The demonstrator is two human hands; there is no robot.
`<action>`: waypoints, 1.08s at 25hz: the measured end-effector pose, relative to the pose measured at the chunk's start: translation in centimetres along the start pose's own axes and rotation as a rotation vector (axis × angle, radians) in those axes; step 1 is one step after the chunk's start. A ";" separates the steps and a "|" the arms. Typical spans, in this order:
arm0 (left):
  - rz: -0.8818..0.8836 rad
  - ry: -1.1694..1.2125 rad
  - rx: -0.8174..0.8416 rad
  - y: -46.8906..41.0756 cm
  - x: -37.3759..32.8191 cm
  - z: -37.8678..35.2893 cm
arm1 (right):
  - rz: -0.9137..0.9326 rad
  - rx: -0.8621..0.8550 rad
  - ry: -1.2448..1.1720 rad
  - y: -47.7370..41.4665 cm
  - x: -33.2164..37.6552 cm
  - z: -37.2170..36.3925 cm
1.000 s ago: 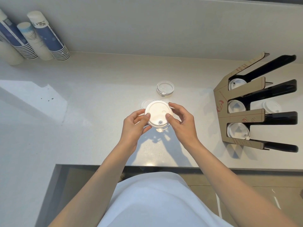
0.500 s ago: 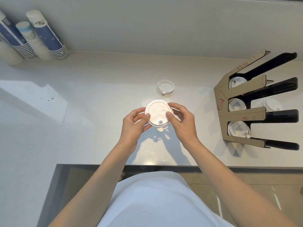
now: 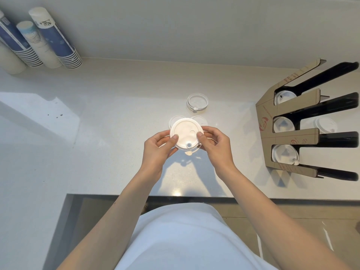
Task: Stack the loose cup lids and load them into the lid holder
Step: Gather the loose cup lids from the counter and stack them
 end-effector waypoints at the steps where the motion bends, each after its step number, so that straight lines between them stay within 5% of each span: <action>1: -0.001 -0.001 -0.008 -0.1 0.1 0.1 | -0.002 0.003 0.002 -0.1 0.0 -0.1; 12: 0.050 0.027 -0.070 -1.6 0.8 0.9 | -0.045 0.022 0.074 -4.1 -1.0 0.9; 20: 0.079 0.036 -0.109 -2.5 0.7 1.3 | -0.001 0.098 0.557 -10.9 -3.0 1.5; 27: 0.081 0.050 -0.128 -3.1 0.1 1.3 | 0.028 0.344 1.015 -14.7 -4.9 0.0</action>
Point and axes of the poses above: each hand's wrist, its own y-axis away from the middle knuckle, its own z-axis out of the back of the hand, x = y × z, the point moved 6 cm from there along -y, towards the middle knuckle, and after that the axes turned 3 degrees about -y, right-handed, at the moved point
